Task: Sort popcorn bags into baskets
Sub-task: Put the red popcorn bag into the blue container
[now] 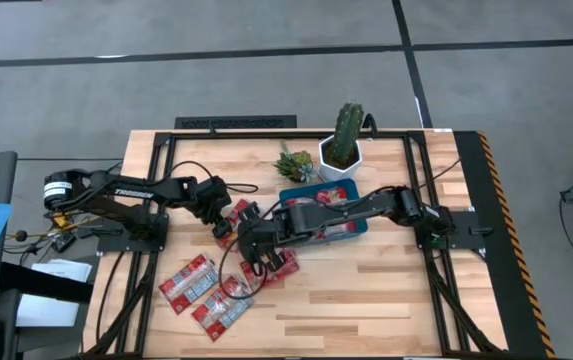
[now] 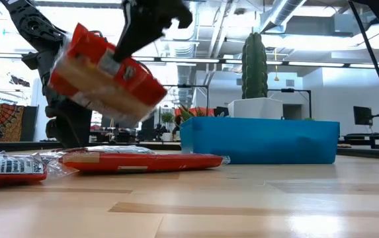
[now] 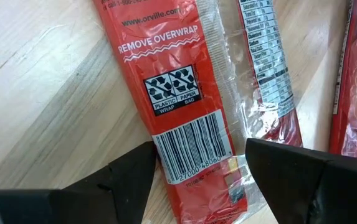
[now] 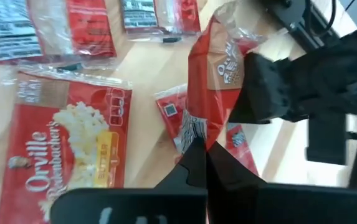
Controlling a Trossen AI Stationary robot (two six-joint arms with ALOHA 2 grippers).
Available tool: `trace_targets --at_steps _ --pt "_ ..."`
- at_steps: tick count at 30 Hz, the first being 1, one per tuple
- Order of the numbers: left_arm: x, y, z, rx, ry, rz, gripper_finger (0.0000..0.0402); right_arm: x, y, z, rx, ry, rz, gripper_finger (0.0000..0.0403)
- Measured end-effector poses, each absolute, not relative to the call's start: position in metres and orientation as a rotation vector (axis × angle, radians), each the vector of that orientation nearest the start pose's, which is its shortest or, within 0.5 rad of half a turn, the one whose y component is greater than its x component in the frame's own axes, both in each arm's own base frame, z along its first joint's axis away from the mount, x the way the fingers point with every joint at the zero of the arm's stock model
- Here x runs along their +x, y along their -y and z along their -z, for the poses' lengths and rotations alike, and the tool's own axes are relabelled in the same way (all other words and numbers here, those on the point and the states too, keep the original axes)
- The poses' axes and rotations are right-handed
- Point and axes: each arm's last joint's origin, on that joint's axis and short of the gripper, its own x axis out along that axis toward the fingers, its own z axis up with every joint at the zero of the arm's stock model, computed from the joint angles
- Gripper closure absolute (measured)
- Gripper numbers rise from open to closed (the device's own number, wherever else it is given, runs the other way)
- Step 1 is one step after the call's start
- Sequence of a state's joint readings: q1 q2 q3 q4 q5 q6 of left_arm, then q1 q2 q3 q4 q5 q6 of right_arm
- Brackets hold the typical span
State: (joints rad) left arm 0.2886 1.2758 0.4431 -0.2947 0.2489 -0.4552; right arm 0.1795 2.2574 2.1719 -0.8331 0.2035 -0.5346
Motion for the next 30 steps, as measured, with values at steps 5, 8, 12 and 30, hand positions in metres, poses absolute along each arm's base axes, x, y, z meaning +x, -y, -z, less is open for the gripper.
trace_targets --at_steps 5,8,12,30 --pt "0.188 -0.049 -0.129 -0.701 -1.070 -0.287 0.0155 0.474 -0.082 -0.295 -0.710 -0.976 -0.258 0.0400" --pt "0.188 -0.049 -0.129 -0.694 -1.068 -0.290 0.0155 0.464 -0.081 -0.308 -0.725 -1.044 -0.269 0.0400" --pt "0.188 -0.049 -0.129 -0.687 -1.059 -0.298 0.0155 0.439 -0.079 -0.318 -0.829 -1.167 -0.307 0.0400" --pt "0.196 -0.052 -0.133 -0.697 -0.962 -0.336 0.0155 0.344 -0.093 -0.411 -1.155 -1.144 -0.177 0.0400"
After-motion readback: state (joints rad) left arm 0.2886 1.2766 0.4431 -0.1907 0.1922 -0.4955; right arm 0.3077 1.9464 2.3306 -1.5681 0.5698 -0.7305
